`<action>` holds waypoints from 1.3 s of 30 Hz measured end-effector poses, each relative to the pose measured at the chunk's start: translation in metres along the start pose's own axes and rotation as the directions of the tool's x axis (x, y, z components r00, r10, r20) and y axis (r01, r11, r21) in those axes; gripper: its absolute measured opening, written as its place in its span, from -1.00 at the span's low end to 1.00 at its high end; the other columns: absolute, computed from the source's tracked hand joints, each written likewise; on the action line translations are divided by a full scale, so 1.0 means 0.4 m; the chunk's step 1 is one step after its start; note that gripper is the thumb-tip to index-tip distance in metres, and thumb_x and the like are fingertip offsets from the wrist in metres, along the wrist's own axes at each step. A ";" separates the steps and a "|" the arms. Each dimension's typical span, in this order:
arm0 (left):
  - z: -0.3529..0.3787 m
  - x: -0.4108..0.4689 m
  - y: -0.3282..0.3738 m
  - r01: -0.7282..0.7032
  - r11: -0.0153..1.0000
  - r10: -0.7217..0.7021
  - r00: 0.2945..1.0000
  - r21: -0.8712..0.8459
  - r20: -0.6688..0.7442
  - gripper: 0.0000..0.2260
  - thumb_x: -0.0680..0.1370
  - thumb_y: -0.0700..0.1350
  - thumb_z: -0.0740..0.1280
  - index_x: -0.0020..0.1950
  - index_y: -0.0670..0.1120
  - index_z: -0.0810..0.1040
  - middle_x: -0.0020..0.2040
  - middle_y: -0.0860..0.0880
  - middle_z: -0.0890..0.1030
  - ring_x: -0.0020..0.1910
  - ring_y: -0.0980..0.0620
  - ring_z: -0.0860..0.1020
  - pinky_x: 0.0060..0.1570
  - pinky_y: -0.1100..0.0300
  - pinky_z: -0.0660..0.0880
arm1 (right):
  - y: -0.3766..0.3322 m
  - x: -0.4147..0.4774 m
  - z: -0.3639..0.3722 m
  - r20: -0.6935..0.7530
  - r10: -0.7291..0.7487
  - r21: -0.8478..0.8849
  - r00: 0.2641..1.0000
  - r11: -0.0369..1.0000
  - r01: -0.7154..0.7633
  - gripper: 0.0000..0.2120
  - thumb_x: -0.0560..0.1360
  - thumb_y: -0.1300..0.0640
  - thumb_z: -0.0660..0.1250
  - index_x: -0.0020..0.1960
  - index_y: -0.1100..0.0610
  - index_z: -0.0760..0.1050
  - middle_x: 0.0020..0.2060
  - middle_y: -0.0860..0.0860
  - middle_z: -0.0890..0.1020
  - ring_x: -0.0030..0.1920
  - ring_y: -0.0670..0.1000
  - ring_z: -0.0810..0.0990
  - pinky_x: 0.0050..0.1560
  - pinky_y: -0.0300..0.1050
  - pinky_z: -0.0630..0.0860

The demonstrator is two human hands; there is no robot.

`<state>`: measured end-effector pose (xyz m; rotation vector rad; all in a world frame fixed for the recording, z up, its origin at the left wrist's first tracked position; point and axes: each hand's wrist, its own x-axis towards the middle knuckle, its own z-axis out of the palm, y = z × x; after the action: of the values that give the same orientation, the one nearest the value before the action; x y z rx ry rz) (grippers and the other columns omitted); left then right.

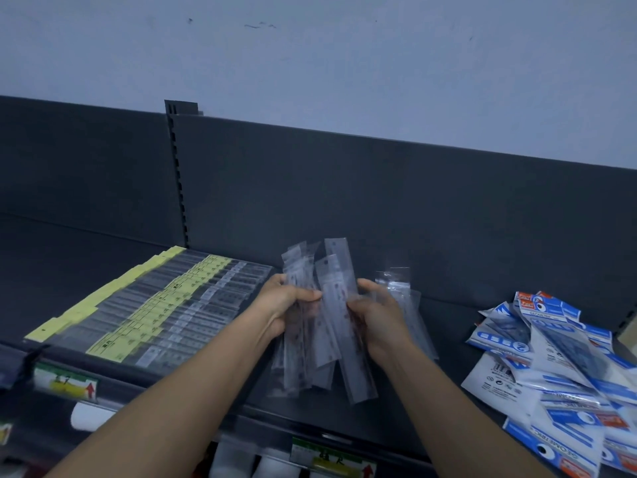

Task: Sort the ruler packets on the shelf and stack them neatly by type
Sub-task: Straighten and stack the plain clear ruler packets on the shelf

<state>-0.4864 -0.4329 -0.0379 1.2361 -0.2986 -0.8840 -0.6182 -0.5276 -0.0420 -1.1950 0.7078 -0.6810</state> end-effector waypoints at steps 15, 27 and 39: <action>0.052 -0.012 -0.008 -0.042 0.997 0.038 0.996 0.060 0.080 -0.52 0.37 -0.36 0.48 0.27 -0.30 0.49 -0.01 -0.24 0.67 -0.15 -0.15 0.67 -0.23 0.03 0.61 | -0.034 -0.003 -0.049 -0.069 -0.045 0.063 0.997 0.997 0.050 -0.59 0.37 0.39 0.43 0.18 0.17 0.48 -0.05 0.19 0.67 -0.02 0.17 0.68 0.06 0.14 0.61; 0.047 -0.004 -0.012 -0.057 0.998 0.057 0.998 0.012 0.010 -0.71 0.39 -0.37 0.46 0.07 -0.21 0.54 -0.08 -0.23 0.67 -0.17 -0.18 0.66 -0.16 -0.05 0.63 | -0.010 0.020 -0.059 0.073 -0.241 -0.585 0.968 0.775 0.237 -0.61 0.30 0.01 0.56 0.09 0.02 0.60 0.08 -0.10 0.58 0.09 -0.09 0.54 0.09 -0.15 0.50; 0.050 0.006 -0.007 -0.088 0.994 0.092 0.994 0.060 -0.059 -0.79 0.41 -0.40 0.43 -0.15 -0.14 0.50 -0.29 -0.13 0.64 -0.37 -0.06 0.62 -0.40 0.15 0.57 | -0.049 0.028 -0.057 0.092 -0.221 -0.443 0.971 0.864 0.238 -0.88 0.49 0.16 0.41 -0.21 0.15 0.54 -0.28 0.01 0.65 -0.21 -0.03 0.61 -0.07 -0.05 0.56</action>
<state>-0.4988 -0.4487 -0.0343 1.2908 -0.3296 -0.7624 -0.6312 -0.5542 -0.0292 -1.7412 0.7193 -0.7083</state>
